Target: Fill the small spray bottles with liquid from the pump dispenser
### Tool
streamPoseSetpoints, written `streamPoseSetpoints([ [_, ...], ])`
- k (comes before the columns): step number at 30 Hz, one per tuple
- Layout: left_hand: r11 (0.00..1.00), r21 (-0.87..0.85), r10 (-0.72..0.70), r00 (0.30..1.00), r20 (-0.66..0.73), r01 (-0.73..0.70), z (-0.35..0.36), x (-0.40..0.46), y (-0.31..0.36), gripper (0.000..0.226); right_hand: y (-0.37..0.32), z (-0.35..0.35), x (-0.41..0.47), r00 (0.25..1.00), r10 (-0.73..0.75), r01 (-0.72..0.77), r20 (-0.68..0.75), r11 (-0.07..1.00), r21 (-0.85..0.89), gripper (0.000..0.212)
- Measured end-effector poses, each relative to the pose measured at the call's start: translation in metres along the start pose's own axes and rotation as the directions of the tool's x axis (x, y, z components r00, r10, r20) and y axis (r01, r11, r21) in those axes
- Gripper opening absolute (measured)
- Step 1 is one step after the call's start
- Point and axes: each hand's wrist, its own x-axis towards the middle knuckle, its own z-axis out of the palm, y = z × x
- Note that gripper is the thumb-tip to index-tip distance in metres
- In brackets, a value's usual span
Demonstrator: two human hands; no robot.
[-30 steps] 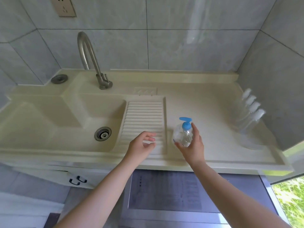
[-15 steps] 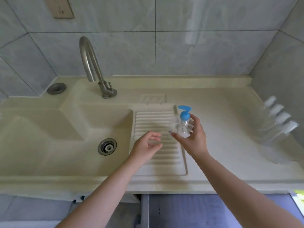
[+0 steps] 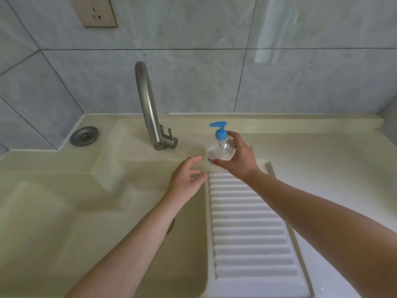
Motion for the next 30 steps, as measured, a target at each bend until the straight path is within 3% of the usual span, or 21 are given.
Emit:
streamPoseSetpoints([
  [15, 0.994, -0.091, -0.072, 0.996, -0.052, 0.067, -0.013, 0.082, -0.042, 0.059, 0.014, 0.045, 0.102, 0.972, 0.066, -0.051, 0.226, 0.996, -0.072, 0.095],
  [25, 0.989, -0.126, -0.082, 0.995, -0.053, 0.075, -0.011, 0.094, -0.053, 0.060, 0.015, 0.058, 0.113, 0.965, 0.055, -0.045, 0.255, 0.998, -0.045, 0.098],
  [30, 0.990, -0.115, -0.084, 0.995, -0.046, 0.078, -0.013, 0.091, -0.049, 0.057, 0.001, 0.053, 0.104, 0.959, 0.061, -0.048, 0.275, 0.997, -0.055, 0.114],
])
